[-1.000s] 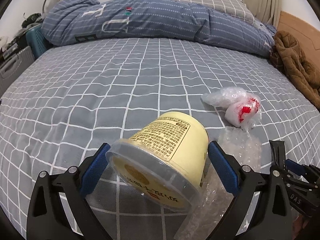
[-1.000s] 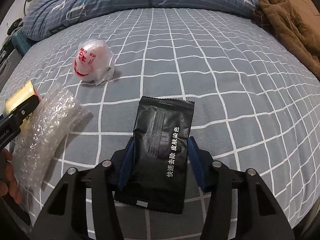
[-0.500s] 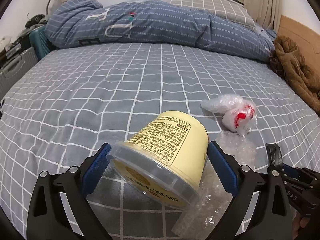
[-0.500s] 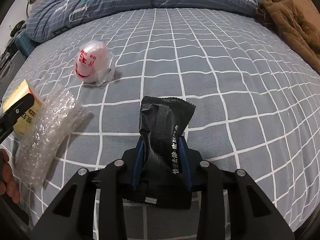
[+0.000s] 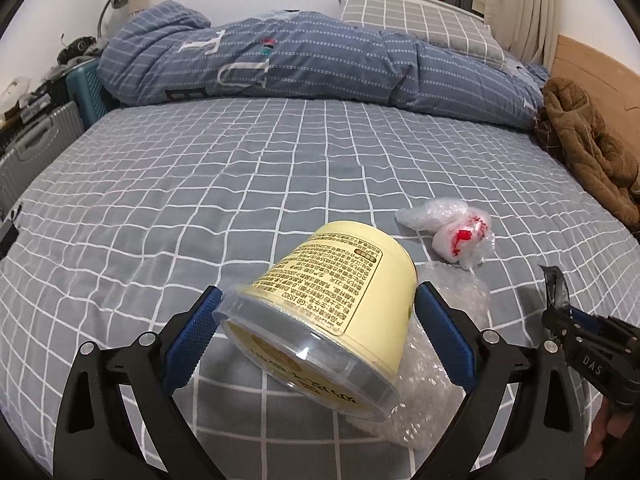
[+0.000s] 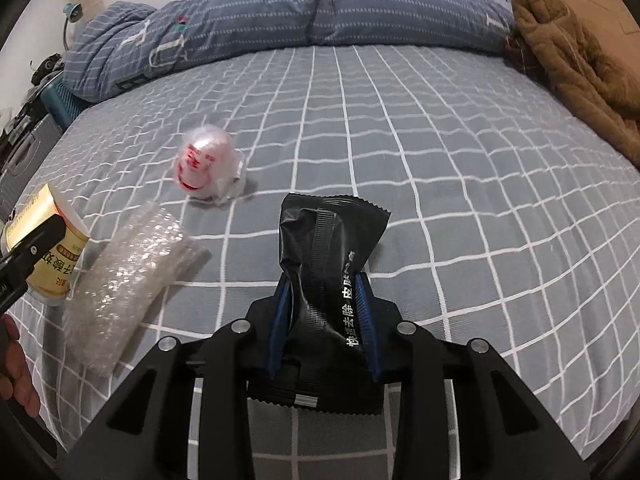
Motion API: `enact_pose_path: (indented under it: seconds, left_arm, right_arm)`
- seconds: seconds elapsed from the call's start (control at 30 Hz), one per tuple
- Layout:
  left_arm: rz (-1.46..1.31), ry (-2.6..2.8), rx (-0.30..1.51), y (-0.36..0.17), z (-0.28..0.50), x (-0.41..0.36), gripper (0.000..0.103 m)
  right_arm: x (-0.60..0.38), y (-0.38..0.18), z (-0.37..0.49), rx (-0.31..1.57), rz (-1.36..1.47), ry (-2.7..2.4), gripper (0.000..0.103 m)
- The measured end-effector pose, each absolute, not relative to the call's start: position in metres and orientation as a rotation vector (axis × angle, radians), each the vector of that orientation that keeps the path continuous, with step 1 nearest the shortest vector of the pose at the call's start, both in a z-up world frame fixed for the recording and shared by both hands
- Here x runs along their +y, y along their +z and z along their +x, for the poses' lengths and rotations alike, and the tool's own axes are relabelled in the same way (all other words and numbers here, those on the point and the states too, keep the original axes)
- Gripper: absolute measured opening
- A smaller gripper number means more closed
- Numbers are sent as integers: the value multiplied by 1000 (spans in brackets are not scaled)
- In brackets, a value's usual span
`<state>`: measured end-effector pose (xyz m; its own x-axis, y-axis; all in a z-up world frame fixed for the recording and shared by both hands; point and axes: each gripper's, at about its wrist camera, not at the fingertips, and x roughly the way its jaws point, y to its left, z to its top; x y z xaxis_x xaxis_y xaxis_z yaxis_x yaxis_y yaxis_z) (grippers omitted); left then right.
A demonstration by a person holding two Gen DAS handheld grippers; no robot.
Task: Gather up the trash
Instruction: 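Lift the yellow cup and black packet and carry both over the bin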
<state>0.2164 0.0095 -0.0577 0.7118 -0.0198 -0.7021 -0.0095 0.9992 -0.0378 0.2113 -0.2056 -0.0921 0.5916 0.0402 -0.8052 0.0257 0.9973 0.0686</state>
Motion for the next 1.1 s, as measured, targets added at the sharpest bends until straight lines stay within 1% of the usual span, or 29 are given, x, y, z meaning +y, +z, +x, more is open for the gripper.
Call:
enact_pose_path:
  seconds: [0.47,1.1]
  left_arm:
    - [-55,-13,776,-48,182,8,94]
    - [-46,-7,760,-37,130,5,94]
  right_arm:
    - [-195,-66,182,870,39,29,31]
    - [-183,-46,136,823,24,53,31]
